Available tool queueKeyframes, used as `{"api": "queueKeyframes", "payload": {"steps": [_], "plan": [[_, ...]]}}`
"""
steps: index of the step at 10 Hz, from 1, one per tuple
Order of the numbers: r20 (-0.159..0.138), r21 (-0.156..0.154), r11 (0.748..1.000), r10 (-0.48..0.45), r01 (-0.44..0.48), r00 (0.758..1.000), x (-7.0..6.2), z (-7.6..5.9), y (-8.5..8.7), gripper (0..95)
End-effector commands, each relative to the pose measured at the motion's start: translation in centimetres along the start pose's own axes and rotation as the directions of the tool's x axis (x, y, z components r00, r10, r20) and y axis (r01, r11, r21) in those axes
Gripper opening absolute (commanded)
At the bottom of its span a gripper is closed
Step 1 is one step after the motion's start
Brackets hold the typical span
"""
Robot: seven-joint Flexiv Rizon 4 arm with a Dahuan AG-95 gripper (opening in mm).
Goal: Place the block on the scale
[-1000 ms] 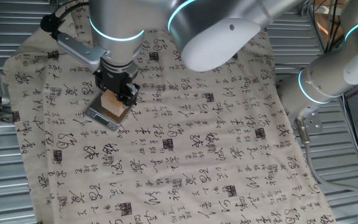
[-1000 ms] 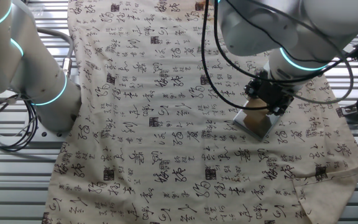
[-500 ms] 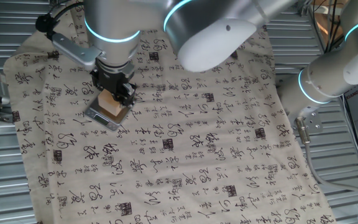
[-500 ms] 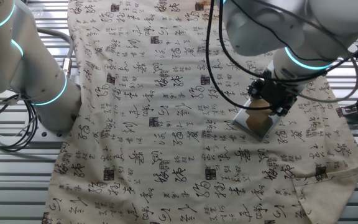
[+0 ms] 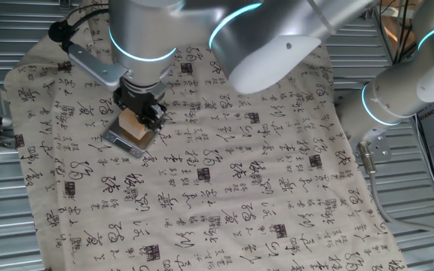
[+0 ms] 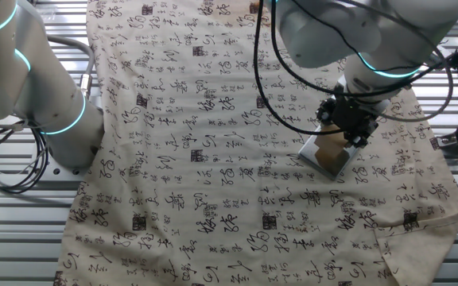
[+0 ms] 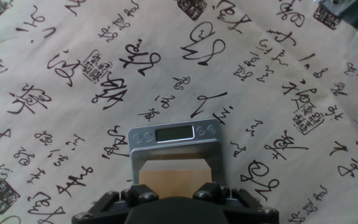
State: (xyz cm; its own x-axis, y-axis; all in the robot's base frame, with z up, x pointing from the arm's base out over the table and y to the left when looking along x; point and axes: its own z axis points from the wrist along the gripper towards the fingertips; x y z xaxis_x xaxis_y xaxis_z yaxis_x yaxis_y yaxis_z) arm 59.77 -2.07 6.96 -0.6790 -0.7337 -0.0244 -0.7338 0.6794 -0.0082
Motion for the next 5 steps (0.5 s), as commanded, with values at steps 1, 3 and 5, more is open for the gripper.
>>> {"api": "queueKeyframes", "payload": {"steps": [1,3,5], "plan": [[0.0,-0.004,1.0,0.001,-0.001,1.0,-0.02,0.02,-0.11,0.0],[0.002,-0.007,1.0,-0.002,0.002,1.0,-0.03,0.04,-0.11,0.0],[-0.003,-0.003,1.0,-0.006,0.006,1.0,-0.03,0.04,-0.12,0.0]]}}
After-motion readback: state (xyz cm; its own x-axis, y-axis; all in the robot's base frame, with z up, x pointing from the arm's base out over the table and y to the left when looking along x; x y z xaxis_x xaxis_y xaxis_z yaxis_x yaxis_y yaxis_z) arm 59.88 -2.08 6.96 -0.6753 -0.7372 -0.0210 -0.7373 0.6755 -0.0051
